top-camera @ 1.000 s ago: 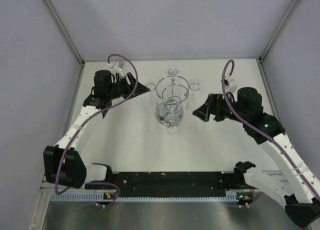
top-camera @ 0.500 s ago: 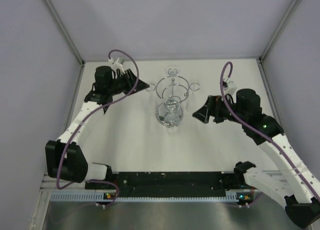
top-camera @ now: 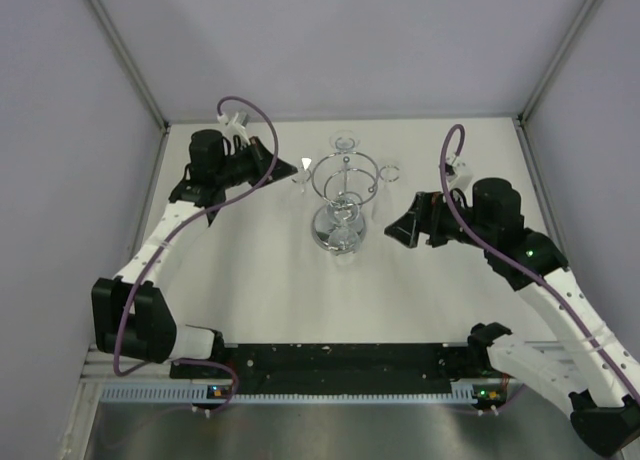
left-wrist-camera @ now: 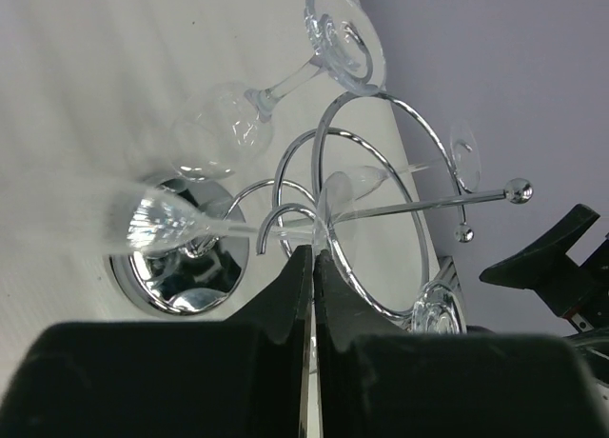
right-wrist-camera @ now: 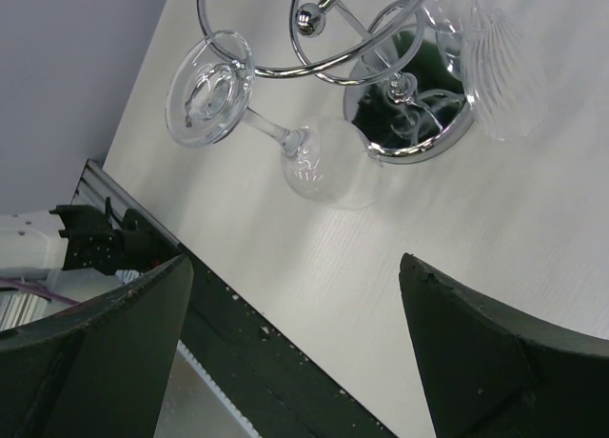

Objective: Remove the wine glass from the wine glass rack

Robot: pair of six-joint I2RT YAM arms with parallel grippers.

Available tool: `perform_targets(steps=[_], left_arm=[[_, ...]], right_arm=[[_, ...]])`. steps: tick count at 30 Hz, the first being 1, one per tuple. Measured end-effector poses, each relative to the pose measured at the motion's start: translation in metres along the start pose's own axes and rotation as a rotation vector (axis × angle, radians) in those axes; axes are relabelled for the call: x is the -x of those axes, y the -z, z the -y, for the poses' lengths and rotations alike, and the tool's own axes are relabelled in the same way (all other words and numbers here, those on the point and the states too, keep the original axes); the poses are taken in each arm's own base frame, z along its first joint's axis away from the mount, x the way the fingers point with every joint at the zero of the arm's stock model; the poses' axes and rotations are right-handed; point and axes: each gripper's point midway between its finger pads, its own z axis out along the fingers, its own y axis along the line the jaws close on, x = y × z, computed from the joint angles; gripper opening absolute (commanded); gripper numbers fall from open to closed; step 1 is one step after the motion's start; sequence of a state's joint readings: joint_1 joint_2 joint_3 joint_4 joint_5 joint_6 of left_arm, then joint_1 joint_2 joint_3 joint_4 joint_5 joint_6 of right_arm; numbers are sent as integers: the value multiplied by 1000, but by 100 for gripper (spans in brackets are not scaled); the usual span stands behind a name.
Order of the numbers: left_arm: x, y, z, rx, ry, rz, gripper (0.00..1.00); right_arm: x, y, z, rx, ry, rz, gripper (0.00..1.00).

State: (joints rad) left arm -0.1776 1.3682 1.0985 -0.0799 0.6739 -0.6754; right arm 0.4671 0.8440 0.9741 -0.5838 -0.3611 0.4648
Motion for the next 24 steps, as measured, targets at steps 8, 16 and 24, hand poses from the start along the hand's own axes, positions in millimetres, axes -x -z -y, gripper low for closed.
perform_targets(steps=[8,16,24], left_arm=[[5,1,7,-20,-14,9,0],[8,13,10,-2,-29,29,0],[15,34,16,20,-59,67,0]], right_arm=[[-1,1,0,2,1,2,89],[-1,2,-1,7,0,5,89],[-1,2,-3,14,-6,1,89]])
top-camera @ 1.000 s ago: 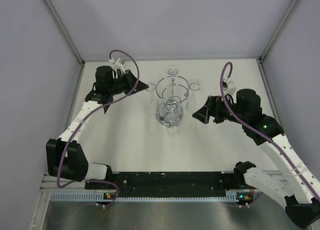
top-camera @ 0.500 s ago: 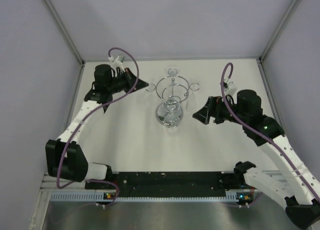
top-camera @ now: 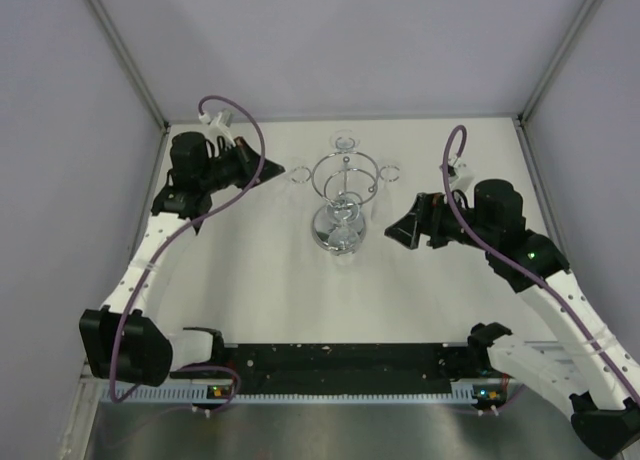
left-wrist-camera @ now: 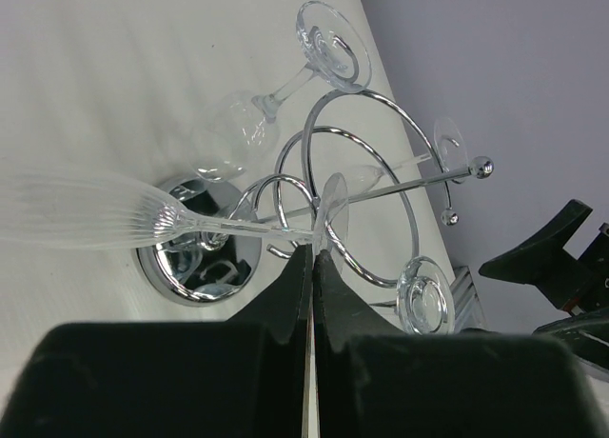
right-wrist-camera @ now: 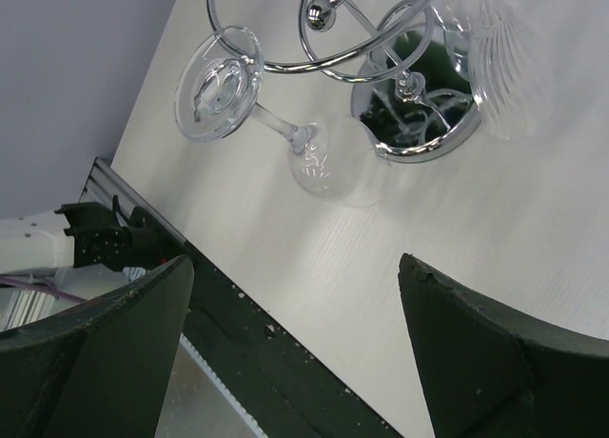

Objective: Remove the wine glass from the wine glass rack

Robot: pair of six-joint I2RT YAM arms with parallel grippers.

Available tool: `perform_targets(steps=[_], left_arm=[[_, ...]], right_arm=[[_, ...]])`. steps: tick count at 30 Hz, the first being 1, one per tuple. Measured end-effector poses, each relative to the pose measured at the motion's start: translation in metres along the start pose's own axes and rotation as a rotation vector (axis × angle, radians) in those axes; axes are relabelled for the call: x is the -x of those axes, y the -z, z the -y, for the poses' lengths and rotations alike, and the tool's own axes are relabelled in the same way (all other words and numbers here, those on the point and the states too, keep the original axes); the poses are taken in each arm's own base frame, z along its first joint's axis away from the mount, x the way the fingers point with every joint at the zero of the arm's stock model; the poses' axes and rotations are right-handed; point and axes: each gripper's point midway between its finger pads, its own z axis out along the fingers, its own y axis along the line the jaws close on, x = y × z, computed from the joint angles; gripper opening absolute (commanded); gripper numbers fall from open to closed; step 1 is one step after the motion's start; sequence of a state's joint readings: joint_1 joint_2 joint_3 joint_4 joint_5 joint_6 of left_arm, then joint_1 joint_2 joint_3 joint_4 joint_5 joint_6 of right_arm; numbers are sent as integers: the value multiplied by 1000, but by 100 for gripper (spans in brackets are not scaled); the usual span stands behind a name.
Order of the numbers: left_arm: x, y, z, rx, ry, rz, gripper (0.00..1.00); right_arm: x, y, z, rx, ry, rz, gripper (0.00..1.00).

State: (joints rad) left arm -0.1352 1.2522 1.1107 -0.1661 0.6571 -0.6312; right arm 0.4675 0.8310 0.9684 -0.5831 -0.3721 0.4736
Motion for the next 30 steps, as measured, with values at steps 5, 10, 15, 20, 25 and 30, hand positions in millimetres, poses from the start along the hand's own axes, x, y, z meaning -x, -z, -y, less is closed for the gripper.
perform_targets(steps=[5,10,15,20,25,30], left_arm=[[1,8,-3,29,-22,9,0],[-1,18,-1,53,-71,18,0],[3,37,18,29,-145,56,0],[1,67,57,-79,-250,109,0],[-17,99,94,-218,-369,139,0],[-38,129,127,-356,-497,150,0]], right_arm=[[-1,0,-1,8,-1,-4,88],[-1,-2,-8,43,-5,-14,89],[-5,-5,-14,82,-17,-53,89],[8,3,-35,157,-5,-44,88],[19,17,-66,272,-21,-52,86],[29,27,-93,376,-77,-86,85]])
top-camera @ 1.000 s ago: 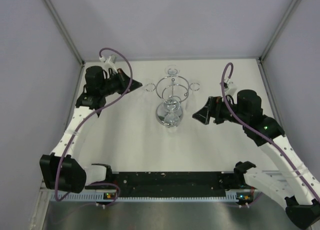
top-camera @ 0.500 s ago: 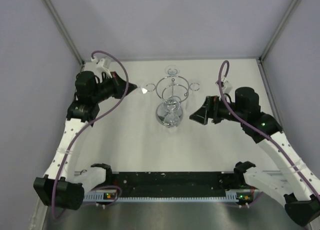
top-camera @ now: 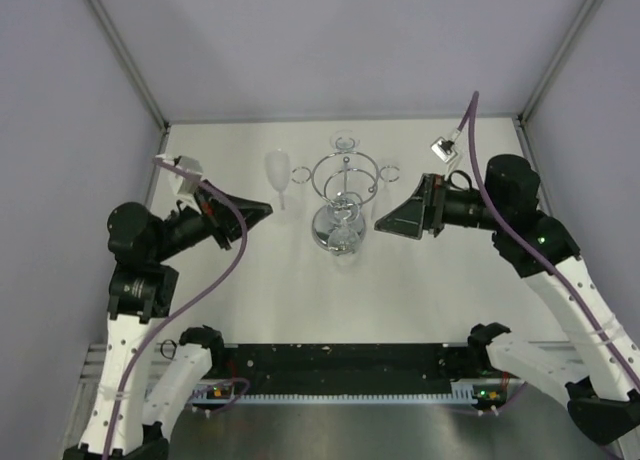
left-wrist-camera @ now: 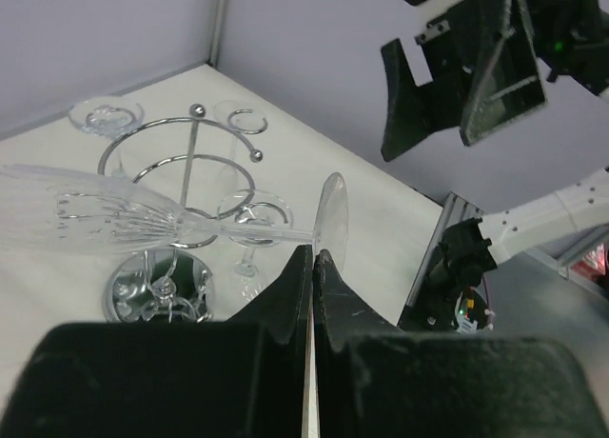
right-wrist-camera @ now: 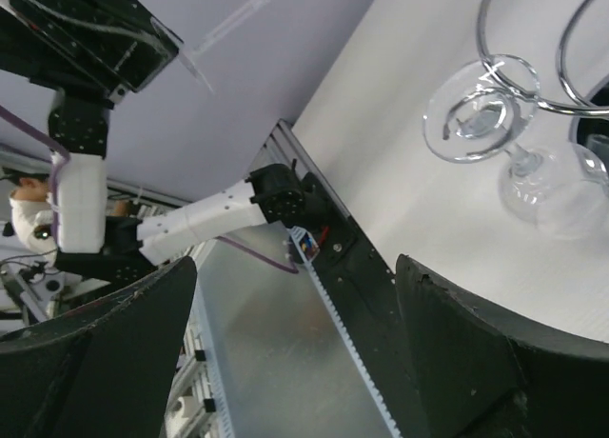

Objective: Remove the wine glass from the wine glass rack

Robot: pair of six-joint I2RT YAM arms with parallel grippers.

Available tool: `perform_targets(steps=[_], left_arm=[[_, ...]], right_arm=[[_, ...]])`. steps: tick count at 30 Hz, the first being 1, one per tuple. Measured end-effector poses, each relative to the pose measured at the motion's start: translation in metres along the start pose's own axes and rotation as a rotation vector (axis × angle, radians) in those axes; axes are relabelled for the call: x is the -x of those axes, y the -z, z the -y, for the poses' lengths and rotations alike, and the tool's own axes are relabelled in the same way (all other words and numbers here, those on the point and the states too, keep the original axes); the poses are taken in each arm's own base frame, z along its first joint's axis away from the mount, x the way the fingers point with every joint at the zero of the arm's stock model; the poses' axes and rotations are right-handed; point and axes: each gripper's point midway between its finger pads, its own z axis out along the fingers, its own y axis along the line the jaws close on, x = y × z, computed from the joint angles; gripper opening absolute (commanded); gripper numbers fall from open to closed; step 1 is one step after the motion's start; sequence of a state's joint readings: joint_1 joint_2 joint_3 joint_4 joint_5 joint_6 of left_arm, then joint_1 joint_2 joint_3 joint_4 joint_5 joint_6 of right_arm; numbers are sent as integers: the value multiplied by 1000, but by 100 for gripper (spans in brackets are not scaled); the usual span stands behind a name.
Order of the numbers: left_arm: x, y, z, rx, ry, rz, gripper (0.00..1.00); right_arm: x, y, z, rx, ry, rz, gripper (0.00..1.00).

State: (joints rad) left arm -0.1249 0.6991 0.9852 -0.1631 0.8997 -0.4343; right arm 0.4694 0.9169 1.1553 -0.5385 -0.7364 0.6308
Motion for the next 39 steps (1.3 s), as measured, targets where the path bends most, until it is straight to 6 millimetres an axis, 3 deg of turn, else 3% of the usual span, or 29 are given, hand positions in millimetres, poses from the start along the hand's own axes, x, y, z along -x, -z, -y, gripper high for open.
perform_targets(steps=[5,10,18,24,33,39], left_arm=[[1,17,38,-118,-121,27,0],[5,26,60,-193,-210,52,0],[3,25,62,-228,-268,59,0],[2,23,59,-240,-311,79,0],[0,24,60,-248,-343,96,0],[1,26,63,-251,-358,107,0]], right_arm=[[7,-4,-35,104,-62,3,84],[-1,-25,-66,204,-138,-59,83],[18,-62,-67,236,-318,7,80],[17,-88,-72,231,-387,7,74],[19,-110,-84,245,-425,34,70],[8,-129,-92,254,-437,4,63]])
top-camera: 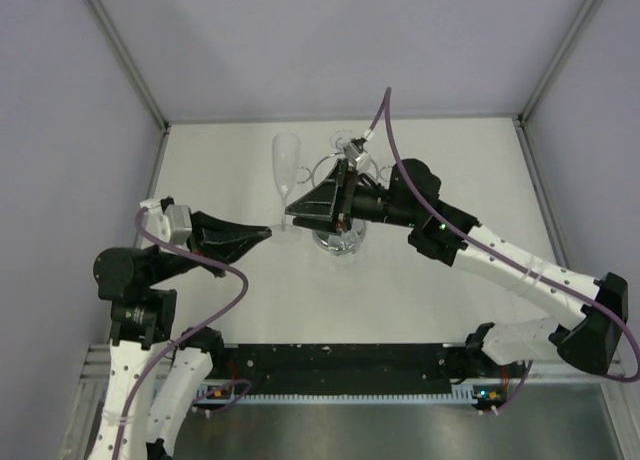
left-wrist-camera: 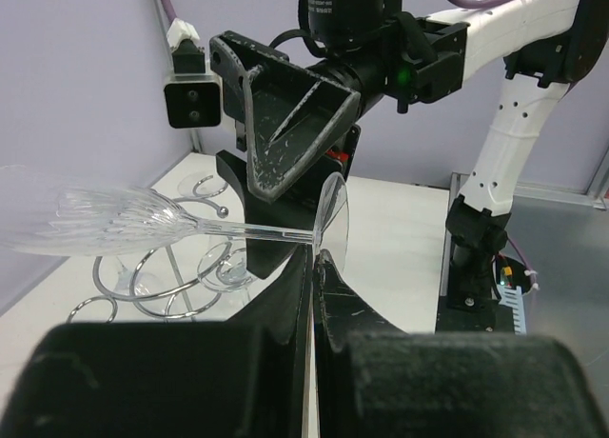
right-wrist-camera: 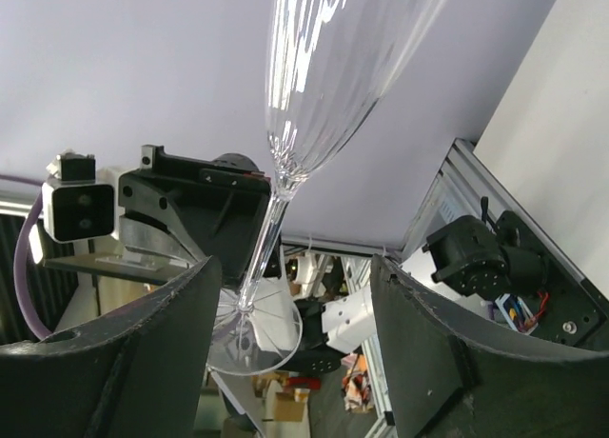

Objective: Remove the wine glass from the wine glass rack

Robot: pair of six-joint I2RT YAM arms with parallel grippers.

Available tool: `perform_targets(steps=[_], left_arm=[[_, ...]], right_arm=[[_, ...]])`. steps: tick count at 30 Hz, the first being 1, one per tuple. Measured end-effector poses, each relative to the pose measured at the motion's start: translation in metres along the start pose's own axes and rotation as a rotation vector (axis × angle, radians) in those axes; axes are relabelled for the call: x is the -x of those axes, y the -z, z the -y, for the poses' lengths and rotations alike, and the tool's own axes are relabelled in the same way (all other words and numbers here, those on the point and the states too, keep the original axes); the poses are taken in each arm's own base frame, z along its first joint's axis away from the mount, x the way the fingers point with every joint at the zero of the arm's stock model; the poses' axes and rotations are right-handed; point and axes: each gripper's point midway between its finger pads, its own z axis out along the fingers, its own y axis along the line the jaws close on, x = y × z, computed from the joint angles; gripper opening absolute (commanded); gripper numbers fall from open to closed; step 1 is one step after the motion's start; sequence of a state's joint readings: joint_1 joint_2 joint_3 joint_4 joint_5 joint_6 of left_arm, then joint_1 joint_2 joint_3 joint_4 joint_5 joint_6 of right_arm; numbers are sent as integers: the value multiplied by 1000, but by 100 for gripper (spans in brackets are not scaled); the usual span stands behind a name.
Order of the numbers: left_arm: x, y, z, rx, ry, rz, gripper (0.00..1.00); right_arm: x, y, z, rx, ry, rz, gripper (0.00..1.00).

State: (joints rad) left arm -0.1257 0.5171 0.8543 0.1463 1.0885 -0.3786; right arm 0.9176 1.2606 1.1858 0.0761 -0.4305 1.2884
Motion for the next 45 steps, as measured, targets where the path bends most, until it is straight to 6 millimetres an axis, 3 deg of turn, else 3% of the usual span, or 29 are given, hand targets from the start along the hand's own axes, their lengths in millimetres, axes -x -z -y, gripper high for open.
perform_targets(steps=[5,18,28,31,35,36,38,40,45], left_arm=[[0,1,1,0,-6,3,0],[-9,2,-3,13,4,1,0],[-6,1,-5,26,-23,26,0],[-4,1,-4,23,-27,34,0],[-5,2,-3,22,-27,35,0],[-5,2,-3,22,-28,35,5],[-4,2,-4,26,-31,39,26],[-5,2,-3,29,-27,40,39],[-9,3,-3,37,13,32,50]], right_arm=[[-3,-8,3,-7,-11,-4,60],[-7,-19,-14,38,-13,-1,44],[-9,-21,-13,35,-27,-3,17],[-9,-22,-12,33,-31,-4,1],[-8,-23,-15,40,-38,-2,0],[-8,-23,-15,40,-39,-2,0],[-8,-23,-16,42,-41,-2,0],[-8,-23,-16,42,-40,-3,0],[-9,-23,-15,37,-23,-4,0]])
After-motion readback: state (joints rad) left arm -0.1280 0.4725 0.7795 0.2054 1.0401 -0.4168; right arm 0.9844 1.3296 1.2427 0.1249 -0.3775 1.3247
